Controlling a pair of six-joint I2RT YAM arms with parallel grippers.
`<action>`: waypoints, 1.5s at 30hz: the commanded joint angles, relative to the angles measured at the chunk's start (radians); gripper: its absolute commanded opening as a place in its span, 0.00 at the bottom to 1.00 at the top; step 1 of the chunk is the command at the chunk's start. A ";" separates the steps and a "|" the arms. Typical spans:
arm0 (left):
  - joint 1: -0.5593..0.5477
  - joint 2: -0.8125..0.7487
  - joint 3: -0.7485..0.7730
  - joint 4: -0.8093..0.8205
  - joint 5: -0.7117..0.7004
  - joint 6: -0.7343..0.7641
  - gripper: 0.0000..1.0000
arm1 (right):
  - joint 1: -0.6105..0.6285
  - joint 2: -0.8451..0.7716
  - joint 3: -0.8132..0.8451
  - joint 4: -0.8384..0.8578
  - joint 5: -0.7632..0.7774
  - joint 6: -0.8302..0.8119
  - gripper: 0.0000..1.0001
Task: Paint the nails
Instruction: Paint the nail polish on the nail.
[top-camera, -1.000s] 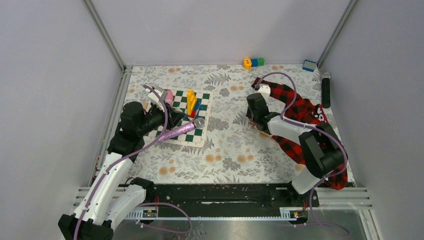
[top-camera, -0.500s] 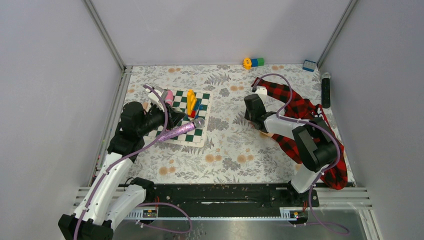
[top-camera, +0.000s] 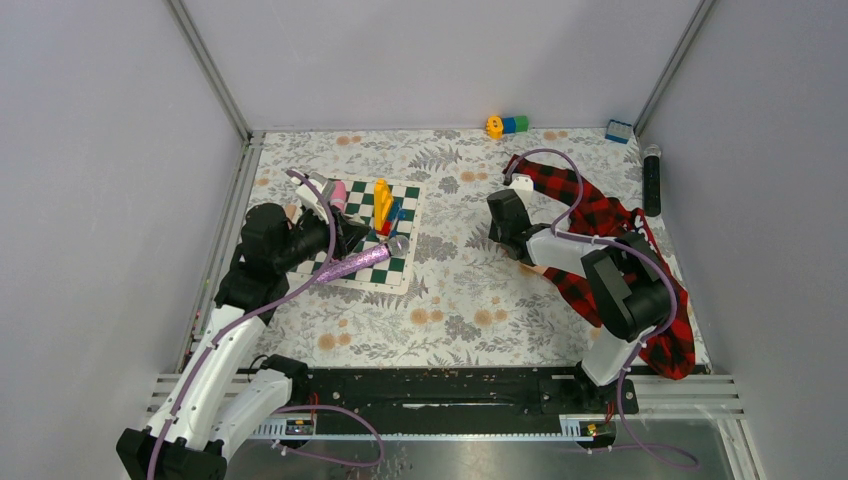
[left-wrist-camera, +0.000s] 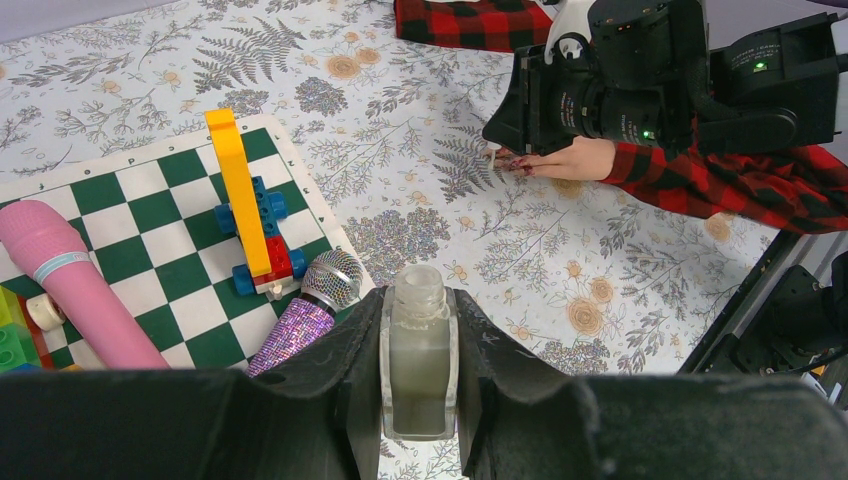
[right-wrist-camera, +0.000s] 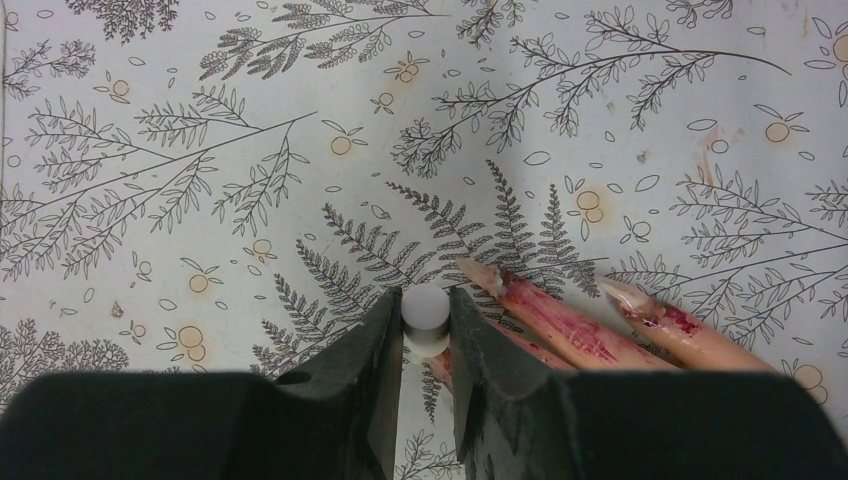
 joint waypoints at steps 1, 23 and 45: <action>0.006 -0.015 0.001 0.053 -0.003 -0.008 0.00 | -0.006 0.006 0.028 0.013 0.045 0.020 0.00; 0.006 -0.016 0.001 0.054 -0.003 -0.008 0.00 | -0.005 0.002 0.028 0.011 0.063 0.025 0.00; 0.006 -0.022 0.002 0.056 -0.002 -0.011 0.00 | -0.006 -0.051 -0.015 -0.005 0.054 0.013 0.00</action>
